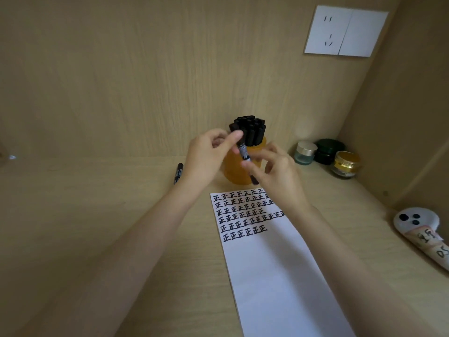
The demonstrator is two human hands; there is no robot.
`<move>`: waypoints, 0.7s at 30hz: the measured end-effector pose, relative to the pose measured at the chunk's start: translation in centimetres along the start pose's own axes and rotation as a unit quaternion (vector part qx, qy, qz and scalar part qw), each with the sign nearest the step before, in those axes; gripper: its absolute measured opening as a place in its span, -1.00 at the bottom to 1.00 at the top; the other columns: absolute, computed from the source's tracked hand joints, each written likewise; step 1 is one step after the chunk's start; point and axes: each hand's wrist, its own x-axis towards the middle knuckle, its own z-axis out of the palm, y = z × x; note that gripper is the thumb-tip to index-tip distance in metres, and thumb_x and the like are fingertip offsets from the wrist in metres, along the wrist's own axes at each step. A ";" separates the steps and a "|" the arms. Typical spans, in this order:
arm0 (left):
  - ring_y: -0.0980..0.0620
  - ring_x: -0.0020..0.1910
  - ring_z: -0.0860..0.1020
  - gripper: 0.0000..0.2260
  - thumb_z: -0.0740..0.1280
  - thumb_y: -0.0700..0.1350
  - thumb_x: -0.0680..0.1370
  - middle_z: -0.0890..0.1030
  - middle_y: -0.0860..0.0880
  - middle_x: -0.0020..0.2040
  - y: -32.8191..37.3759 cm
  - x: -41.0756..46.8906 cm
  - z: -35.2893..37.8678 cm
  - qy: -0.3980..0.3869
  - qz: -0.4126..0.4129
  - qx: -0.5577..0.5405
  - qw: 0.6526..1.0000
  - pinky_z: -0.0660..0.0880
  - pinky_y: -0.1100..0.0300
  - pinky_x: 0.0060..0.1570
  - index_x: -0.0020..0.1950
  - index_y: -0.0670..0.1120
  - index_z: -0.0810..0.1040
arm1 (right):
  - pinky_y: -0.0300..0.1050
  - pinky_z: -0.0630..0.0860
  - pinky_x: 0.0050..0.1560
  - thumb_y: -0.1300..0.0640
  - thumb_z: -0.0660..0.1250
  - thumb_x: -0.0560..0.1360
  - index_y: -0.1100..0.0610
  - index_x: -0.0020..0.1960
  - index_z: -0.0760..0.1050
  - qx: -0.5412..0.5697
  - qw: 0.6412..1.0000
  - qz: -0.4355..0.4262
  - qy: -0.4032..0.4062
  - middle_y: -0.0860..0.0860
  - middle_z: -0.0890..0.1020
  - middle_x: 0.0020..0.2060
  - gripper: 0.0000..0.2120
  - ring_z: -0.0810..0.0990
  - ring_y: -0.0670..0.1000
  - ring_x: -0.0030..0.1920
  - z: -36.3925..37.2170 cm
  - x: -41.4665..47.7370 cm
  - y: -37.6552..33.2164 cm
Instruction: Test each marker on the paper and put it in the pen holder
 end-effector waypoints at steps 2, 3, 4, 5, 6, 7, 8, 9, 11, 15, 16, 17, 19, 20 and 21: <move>0.18 -0.24 0.51 -0.85 0.28 -0.04 0.57 0.62 0.11 -0.28 -0.6 1.8 0.2 0.004 -0.004 0.003 1.000 0.45 0.23 -0.06 -0.07 -0.06 0.60 | -0.24 0.40 -0.21 0.07 0.40 0.50 0.09 -0.06 0.59 0.076 0.995 0.036 0.044 -0.03 0.55 -0.10 -0.91 0.47 -0.17 -0.26 -0.1 1.6 -0.5; 0.16 -0.22 0.51 -0.87 0.27 -0.08 0.58 0.62 0.09 -0.23 -1.1 2.4 0.2 0.011 -0.006 0.011 1.000 0.46 0.26 -0.08 -0.02 -0.06 0.60 | -0.33 0.41 -0.20 0.11 0.39 0.51 0.09 -0.05 0.56 0.115 0.991 0.045 0.059 0.03 0.57 -0.09 -0.93 0.52 -0.13 -0.22 -0.1 2.4 -0.8; 0.16 -0.23 0.51 -0.87 0.26 -0.10 0.58 0.63 0.06 -0.17 -1.5 2.9 0.3 0.020 -0.009 0.019 1.000 0.45 0.34 -0.15 0.03 -0.07 0.60 | -0.37 0.43 -0.21 0.14 0.38 0.52 0.09 0.00 0.53 0.146 0.986 0.049 0.065 0.08 0.58 -0.08 -0.93 0.57 -0.07 -0.19 -0.1 3.2 -1.0; 0.19 -0.25 0.51 -0.86 0.26 -0.13 0.58 0.63 0.04 -0.11 -2.0 3.3 0.4 0.028 -0.015 0.024 0.999 0.42 0.41 -0.22 0.07 -0.07 0.59 | -0.36 0.47 -0.21 0.18 0.37 0.53 0.10 0.05 0.50 0.172 0.982 0.048 0.064 0.11 0.59 -0.11 -0.88 0.60 -0.02 -0.19 0.0 4.1 -1.1; 0.22 -0.26 0.51 -0.85 0.27 -0.16 0.58 0.63 0.02 -0.07 -2.4 3.5 0.5 0.036 -0.020 0.026 0.999 0.39 0.46 -0.28 0.10 -0.07 0.58 | -0.32 0.50 -0.24 0.22 0.36 0.53 0.10 0.12 0.45 0.192 0.979 0.043 0.061 0.11 0.58 -0.14 -0.81 0.61 0.01 -0.21 0.1 4.9 -1.2; 0.24 -0.26 0.51 -0.84 0.27 -0.18 0.57 0.63 0.02 -0.05 -2.7 3.7 0.7 0.040 -0.023 0.029 0.999 0.38 0.46 -0.29 0.11 -0.07 0.58 | -0.29 0.52 -0.27 0.24 0.35 0.53 0.10 0.20 0.40 0.198 0.978 0.035 0.060 0.09 0.57 -0.18 -0.72 0.62 0.02 -0.22 0.4 5.8 -1.2; 0.25 -0.25 0.51 -0.83 0.27 -0.21 0.57 0.62 0.02 -0.04 -3.1 3.8 0.9 0.043 -0.025 0.035 0.998 0.39 0.46 -0.27 0.11 -0.06 0.58 | -0.27 0.53 -0.29 0.26 0.35 0.52 0.10 0.29 0.33 0.190 0.980 0.024 0.059 0.08 0.55 -0.19 -0.62 0.62 0.04 -0.23 0.7 6.6 -1.1; 0.25 -0.22 0.51 -0.82 0.27 -0.23 0.57 0.62 0.03 -0.03 -3.4 3.8 1.1 0.043 -0.025 0.046 0.998 0.40 0.46 -0.23 0.12 -0.06 0.58 | -0.23 0.55 -0.29 0.28 0.34 0.52 0.09 0.36 0.26 0.177 0.982 0.011 0.059 0.09 0.54 -0.20 -0.52 0.62 0.05 -0.23 1.0 7.4 -1.0; 0.21 -0.15 0.51 -0.79 0.25 -0.27 0.56 0.61 0.03 -0.01 -3.9 3.8 1.4 0.040 -0.026 0.070 0.996 0.40 0.47 -0.15 0.14 -0.07 0.57 | -0.14 0.60 -0.23 0.31 0.32 0.50 0.07 0.45 0.14 0.156 0.986 -0.016 0.063 0.13 0.53 -0.19 -0.39 0.59 0.04 -0.27 1.7 8.6 -0.9; 0.15 -0.06 0.51 -0.73 0.24 -0.30 0.55 0.58 0.01 0.09 -4.4 3.9 2.0 0.016 -0.026 0.097 0.995 0.42 0.31 0.02 0.21 -0.09 0.53 | 0.03 0.60 -0.17 0.35 0.27 0.50 0.04 0.51 0.06 0.104 0.990 -0.066 0.066 0.06 0.51 -0.19 -0.32 0.54 -0.02 -0.33 2.6 9.8 -0.3; 0.15 -0.05 0.51 -0.72 0.25 -0.29 0.55 0.57 0.01 0.11 -4.5 4.0 2.1 0.014 -0.023 0.103 0.994 0.41 0.31 0.03 0.23 -0.09 0.51 | 0.05 0.59 -0.19 0.35 0.26 0.51 0.02 0.52 0.04 0.092 0.991 -0.076 0.067 0.05 0.50 -0.18 -0.30 0.54 -0.02 -0.32 2.7 9.8 -0.1; 0.15 -0.04 0.50 -0.70 0.25 -0.29 0.54 0.56 0.00 0.14 -4.5 4.1 2.2 0.014 -0.017 0.106 0.994 0.40 0.31 0.03 0.25 -0.09 0.50 | 0.06 0.59 -0.21 0.34 0.26 0.51 -0.01 0.53 0.01 0.080 0.991 -0.084 0.066 0.05 0.51 -0.16 -0.28 0.54 -0.02 -0.31 2.8 9.9 0.0; 0.14 -0.03 0.51 -0.68 0.26 -0.30 0.54 0.56 -0.02 0.17 -4.6 4.3 2.4 0.017 -0.009 0.104 0.994 0.39 0.32 0.05 0.28 -0.10 0.48 | 0.04 0.58 -0.24 0.34 0.28 0.51 -0.02 0.55 0.00 0.044 0.993 -0.096 0.058 0.07 0.54 -0.12 -0.25 0.54 -0.01 -0.29 2.9 9.8 0.3; 0.14 -0.02 0.51 -0.68 0.26 -0.30 0.54 0.55 -0.02 0.17 -4.7 4.4 2.5 0.016 -0.008 0.105 0.994 0.39 0.32 0.06 0.28 -0.10 0.47 | 0.03 0.57 -0.22 0.33 0.29 0.50 -0.01 0.55 0.03 0.026 0.993 -0.100 0.054 0.07 0.54 -0.16 -0.25 0.53 -0.01 -0.28 2.9 9.8 0.4; 0.14 -0.01 0.51 -0.68 0.26 -0.30 0.54 0.55 -0.02 0.18 -4.7 4.5 2.6 0.014 -0.009 0.109 0.994 0.39 0.32 0.07 0.29 -0.10 0.47 | 0.02 0.56 -0.20 0.33 0.31 0.49 0.00 0.54 0.07 0.014 0.993 -0.102 0.050 0.06 0.54 -0.21 -0.27 0.52 -0.02 -0.29 2.8 9.7 0.5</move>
